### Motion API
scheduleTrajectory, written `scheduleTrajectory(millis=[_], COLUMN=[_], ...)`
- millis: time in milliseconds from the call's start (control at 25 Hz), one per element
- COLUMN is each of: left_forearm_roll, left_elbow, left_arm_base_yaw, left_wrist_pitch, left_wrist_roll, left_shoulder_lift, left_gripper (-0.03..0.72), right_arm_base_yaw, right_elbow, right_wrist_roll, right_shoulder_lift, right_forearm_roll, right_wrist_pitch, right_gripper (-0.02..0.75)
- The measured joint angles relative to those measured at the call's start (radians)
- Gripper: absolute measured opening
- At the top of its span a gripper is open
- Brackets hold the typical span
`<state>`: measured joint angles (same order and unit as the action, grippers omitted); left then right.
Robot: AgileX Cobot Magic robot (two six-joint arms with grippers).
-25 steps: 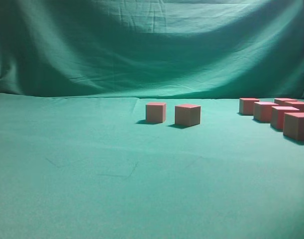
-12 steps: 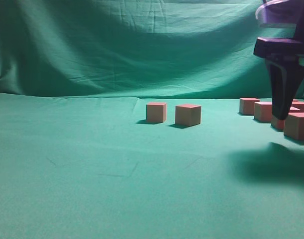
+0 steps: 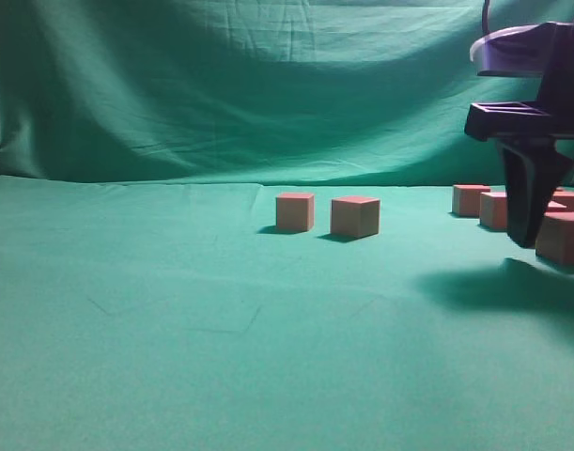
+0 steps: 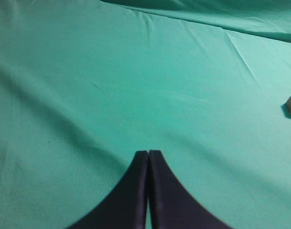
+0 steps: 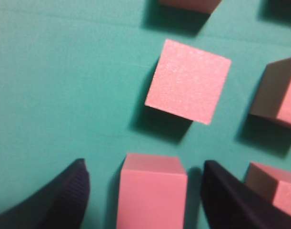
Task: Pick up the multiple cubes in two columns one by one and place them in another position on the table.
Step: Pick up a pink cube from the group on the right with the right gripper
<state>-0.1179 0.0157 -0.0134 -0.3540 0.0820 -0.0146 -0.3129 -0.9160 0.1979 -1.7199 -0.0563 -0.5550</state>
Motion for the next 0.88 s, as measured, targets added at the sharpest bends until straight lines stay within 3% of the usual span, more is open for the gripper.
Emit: scheduleTrajectory(millis=[160, 200, 400, 520, 880], left_forearm_roll=[0.0, 0.0, 0.0, 0.0, 0.0], left_elbow=[0.0, 0.0, 0.0, 0.0, 0.0], left_arm_base_yaw=[0.0, 0.0, 0.0, 0.0, 0.0], left_wrist_pitch=[0.0, 0.0, 0.0, 0.0, 0.0], left_wrist_roll=[0.0, 0.0, 0.0, 0.0, 0.0], left_shoulder_lift=[0.0, 0.0, 0.0, 0.0, 0.0], left_gripper=[0.0, 0.0, 0.0, 0.0, 0.0], right_arm_base_yaw=[0.0, 0.0, 0.0, -0.009, -0.209], right_elbow=[-0.009, -0.009, -0.024, -0.094, -0.59], right_wrist_roll=[0.0, 0.0, 0.0, -0.018, -0.109], right_shoulder_lift=[-0.008, -0.008, -0.008, -0.006, 0.008], right_forearm_roll=[0.0, 0.0, -0.004, -0.002, 0.014], right_wrist_pitch=[0.0, 0.0, -0.028, -0.153, -0.519], right_gripper=[0.27, 0.253, 0.262, 0.262, 0.262])
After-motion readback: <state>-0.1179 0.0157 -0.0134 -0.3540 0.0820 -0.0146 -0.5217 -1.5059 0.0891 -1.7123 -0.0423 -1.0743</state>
